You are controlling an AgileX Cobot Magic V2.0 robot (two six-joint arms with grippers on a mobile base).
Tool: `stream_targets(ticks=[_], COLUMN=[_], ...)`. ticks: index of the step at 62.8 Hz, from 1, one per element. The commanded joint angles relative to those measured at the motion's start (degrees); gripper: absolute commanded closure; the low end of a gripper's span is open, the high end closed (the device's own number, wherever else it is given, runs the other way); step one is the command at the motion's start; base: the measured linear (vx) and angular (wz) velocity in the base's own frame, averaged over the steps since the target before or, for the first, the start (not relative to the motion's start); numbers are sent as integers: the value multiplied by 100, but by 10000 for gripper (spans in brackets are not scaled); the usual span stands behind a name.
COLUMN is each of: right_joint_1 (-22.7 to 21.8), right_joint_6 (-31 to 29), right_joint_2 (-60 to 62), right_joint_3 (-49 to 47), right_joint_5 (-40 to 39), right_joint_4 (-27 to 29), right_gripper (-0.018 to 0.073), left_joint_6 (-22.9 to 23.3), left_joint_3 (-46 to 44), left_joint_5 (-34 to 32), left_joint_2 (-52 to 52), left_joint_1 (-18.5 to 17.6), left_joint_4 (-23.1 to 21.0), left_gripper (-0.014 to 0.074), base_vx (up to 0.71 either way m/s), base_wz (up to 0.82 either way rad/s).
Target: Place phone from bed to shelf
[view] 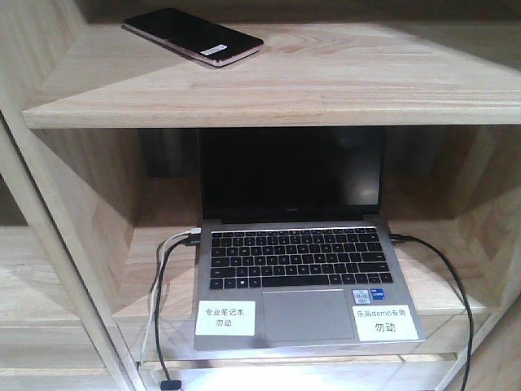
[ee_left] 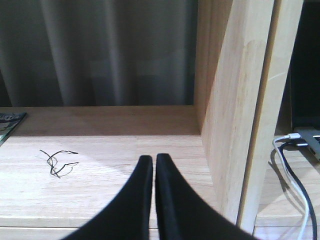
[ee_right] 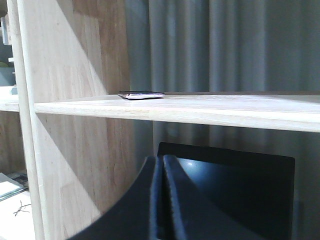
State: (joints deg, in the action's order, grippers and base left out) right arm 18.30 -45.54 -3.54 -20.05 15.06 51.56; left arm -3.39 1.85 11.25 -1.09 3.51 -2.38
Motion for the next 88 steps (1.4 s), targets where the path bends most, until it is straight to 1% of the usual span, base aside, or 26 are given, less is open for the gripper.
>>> stream_targets(ticks=[1,16,20,24,27,32,33,36,37,40,41,45,49,51,60,66,73,82,88], right_joint_1=[0,0,0,0,0,0,0,0,0,0,-5,-30,-121,-201,-719,-1188,-1727,-2194,-2375], right_joint_6=[6,6,61,395,838,1810,2112,2835,3146,3743,4013,4688,5096,5143,5038,5025,5068,5063,5056], right_joint_2=[-75,-75,-75,-75,-75,-75,-75,-75,-75,-75,-75,-75,-93,-93,-93,-87,8,234,354], right_joint_3=[-154,-154,-154,-154,-154,-154,-154,-154,-154,-154,-154,-154,-154,-154,-154,-58,272,747,1078], right_joint_5=[-341,-399,-457,-535,-562,-557,-557,-557,-557,-557,-557,-557,-557,-557,-479,-375,-376,-384,-389], right_joint_4=[83,38,-101,-437,-863,-1873,-2160,-2750,-3040,-3618,-3899,-4689,-5080,-5156,-5156,-5156,-5156,-5111,-5111], right_gripper=[564,564,564,564,564,564,564,564,564,564,564,564,564,564,564,564,564,564,564], left_joint_6=[0,0,0,0,0,0,0,0,0,0,0,0,0,0,0,0,0,0,0], left_joint_3=[41,41,41,41,41,41,41,41,41,41,41,41,41,41,41,41,41,41,41], left_joint_5=[-399,-399,-399,-399,-399,-399,-399,-399,-399,-399,-399,-399,-399,-399,-399,-399,-399,-399,-399], left_joint_2=[-48,-48,-48,-48,-48,-48,-48,-48,-48,-48,-48,-48,-48,-48,-48,-48,-48,-48,-48], left_joint_1=[2,2,2,2,2,2,2,2,2,2,2,2,2,2,2,2,2,2,2], left_joint_4=[-53,-53,-53,-53,-53,-53,-53,-53,-53,-53,-53,-53,-53,-53,-53,-53,-53,-53,-53], left_gripper=[595,595,595,595,595,595,595,595,595,595,595,595,595,595,595,595,595,595,595], base_vx=[0,0,0,0,0,0,0,0,0,0,0,0,0,0,0,0,0,0,0], base_wz=[0,0,0,0,0,0,0,0,0,0,0,0,0,0,0,0,0,0,0])
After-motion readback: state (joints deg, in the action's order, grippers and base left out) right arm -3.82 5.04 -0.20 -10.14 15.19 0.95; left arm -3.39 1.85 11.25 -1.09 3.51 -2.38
